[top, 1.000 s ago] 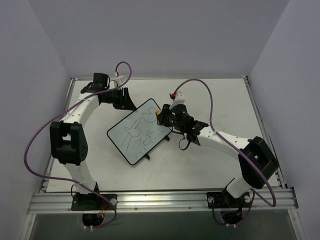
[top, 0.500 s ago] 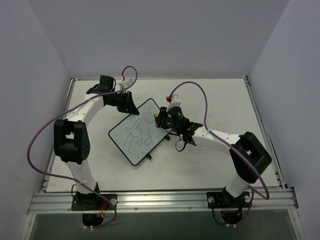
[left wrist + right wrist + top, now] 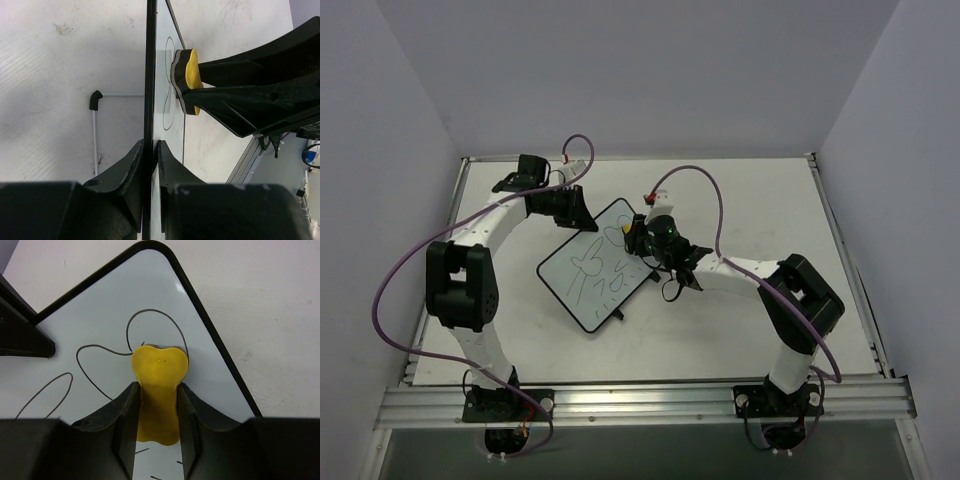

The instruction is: Erase the whiteboard

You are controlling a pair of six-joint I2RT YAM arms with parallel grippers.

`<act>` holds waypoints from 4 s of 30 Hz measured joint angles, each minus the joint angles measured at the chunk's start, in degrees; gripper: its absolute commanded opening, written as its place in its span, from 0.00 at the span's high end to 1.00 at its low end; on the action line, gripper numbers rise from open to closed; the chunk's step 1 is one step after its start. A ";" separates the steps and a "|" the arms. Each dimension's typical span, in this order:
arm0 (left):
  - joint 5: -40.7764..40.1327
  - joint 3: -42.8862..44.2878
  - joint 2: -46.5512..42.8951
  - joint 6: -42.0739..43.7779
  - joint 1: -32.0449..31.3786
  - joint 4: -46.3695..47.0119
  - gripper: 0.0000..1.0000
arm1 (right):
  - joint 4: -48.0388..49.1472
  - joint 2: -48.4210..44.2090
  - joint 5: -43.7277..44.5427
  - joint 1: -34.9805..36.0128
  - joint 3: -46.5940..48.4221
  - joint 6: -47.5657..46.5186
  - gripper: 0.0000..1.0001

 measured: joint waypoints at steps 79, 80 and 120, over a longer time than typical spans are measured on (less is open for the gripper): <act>-5.88 -6.93 -5.73 -1.88 -2.05 8.74 0.98 | 3.54 3.61 6.71 -0.72 2.40 0.72 1.00; -6.14 -6.93 -5.73 -1.97 -2.05 8.68 0.98 | 3.61 3.52 7.37 0.85 2.43 0.35 1.00; -8.57 -8.13 -7.08 0.33 -3.58 11.13 0.98 | 4.15 5.05 8.35 19.32 6.36 -0.24 1.00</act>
